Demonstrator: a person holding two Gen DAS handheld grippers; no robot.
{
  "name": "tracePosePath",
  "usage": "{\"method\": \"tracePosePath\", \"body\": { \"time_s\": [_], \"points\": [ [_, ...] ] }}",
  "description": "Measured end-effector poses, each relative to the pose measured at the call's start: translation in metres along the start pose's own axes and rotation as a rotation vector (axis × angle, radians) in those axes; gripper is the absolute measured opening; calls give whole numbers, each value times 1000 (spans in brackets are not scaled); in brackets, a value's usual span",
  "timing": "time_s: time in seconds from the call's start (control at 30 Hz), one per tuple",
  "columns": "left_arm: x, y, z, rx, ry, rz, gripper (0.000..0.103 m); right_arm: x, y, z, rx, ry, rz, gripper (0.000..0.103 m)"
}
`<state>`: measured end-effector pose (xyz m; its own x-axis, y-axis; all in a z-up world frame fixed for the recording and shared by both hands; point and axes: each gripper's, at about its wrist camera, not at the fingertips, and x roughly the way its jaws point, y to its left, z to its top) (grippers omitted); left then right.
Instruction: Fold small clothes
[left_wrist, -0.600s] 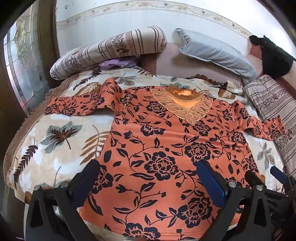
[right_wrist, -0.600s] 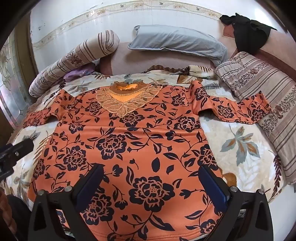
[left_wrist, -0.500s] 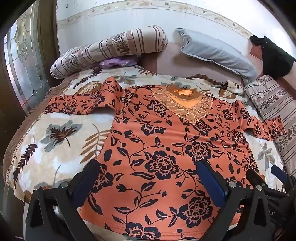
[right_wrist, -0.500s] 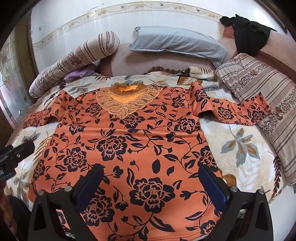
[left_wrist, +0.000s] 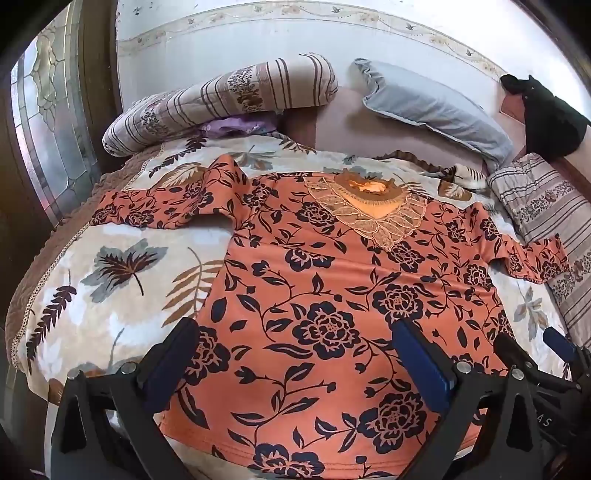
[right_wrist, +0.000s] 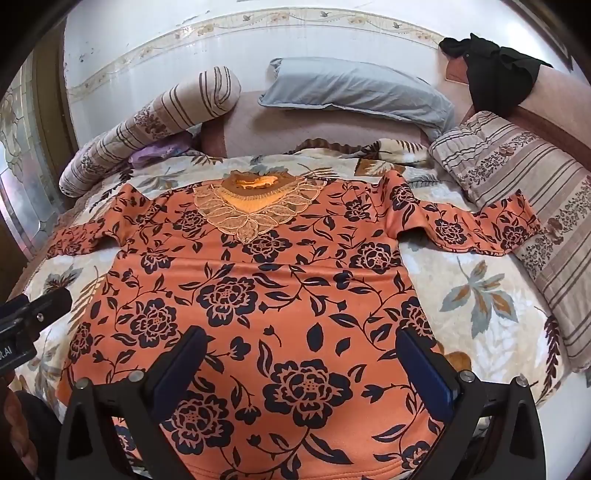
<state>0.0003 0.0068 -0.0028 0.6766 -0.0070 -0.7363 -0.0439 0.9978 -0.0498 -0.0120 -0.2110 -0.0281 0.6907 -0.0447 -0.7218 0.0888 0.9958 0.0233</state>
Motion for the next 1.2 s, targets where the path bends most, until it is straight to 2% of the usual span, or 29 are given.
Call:
{"method": "tracePosePath", "body": {
  "time_s": [1.2],
  "points": [
    [2,-3,-2,20,4,-4,103,4,-5,2,26,8,-4,103]
  ]
}}
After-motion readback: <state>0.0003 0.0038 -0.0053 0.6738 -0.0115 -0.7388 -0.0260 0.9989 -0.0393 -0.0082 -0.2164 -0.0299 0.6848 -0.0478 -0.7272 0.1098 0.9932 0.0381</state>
